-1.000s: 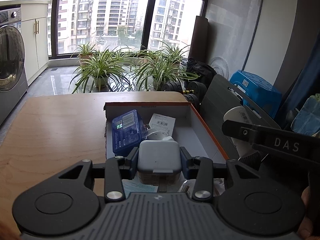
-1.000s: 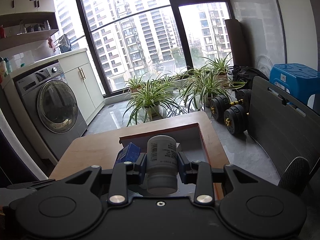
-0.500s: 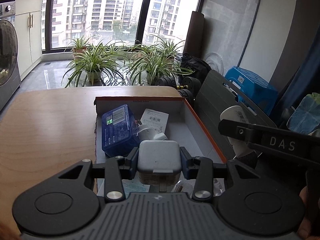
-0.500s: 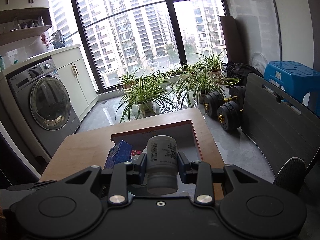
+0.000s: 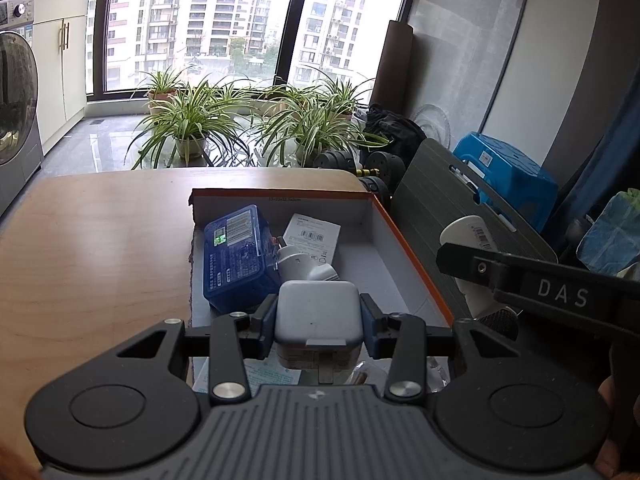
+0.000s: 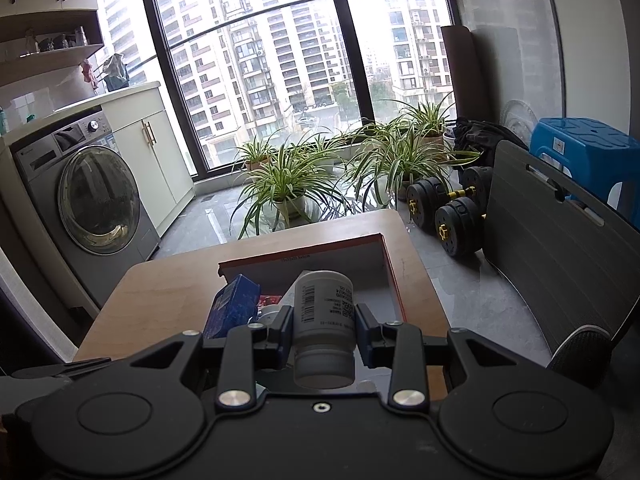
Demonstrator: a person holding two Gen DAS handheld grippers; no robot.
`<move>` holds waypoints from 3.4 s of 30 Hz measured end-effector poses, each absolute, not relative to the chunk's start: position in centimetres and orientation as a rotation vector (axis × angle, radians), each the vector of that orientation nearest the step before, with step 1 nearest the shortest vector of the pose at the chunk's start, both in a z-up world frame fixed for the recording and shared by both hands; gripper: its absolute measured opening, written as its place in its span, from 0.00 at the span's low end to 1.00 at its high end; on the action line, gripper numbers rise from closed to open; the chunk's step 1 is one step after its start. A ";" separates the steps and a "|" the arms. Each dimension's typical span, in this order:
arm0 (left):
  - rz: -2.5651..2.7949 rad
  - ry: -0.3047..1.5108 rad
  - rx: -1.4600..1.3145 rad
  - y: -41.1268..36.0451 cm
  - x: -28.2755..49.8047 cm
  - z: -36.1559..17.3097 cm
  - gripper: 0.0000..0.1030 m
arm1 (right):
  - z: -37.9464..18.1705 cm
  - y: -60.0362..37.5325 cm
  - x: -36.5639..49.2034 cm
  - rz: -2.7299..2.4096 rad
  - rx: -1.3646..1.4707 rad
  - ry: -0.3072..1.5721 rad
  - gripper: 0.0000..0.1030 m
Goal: Organize rigid objects
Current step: 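Hold the adapter and the pill bottle above the tray with both tools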
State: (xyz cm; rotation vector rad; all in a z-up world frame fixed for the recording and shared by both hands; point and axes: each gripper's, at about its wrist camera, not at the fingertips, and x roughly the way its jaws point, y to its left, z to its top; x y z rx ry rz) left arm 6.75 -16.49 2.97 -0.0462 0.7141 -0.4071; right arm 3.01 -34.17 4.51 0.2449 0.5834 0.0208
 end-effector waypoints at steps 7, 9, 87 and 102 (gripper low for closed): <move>-0.406 0.716 -0.042 -16.7 6.8 2.8 0.41 | 4.7 -33.9 3.2 0.020 0.244 0.582 0.39; -0.405 0.717 -0.043 -16.7 6.8 2.7 0.41 | 4.7 -33.8 3.2 0.019 0.242 0.582 0.39; -0.413 0.755 -0.025 -17.9 8.7 1.6 0.41 | 2.8 -34.5 5.7 0.019 0.243 0.620 0.39; -0.418 0.755 -0.025 -18.0 8.8 1.5 0.41 | 2.9 -34.6 5.8 0.019 0.243 0.621 0.39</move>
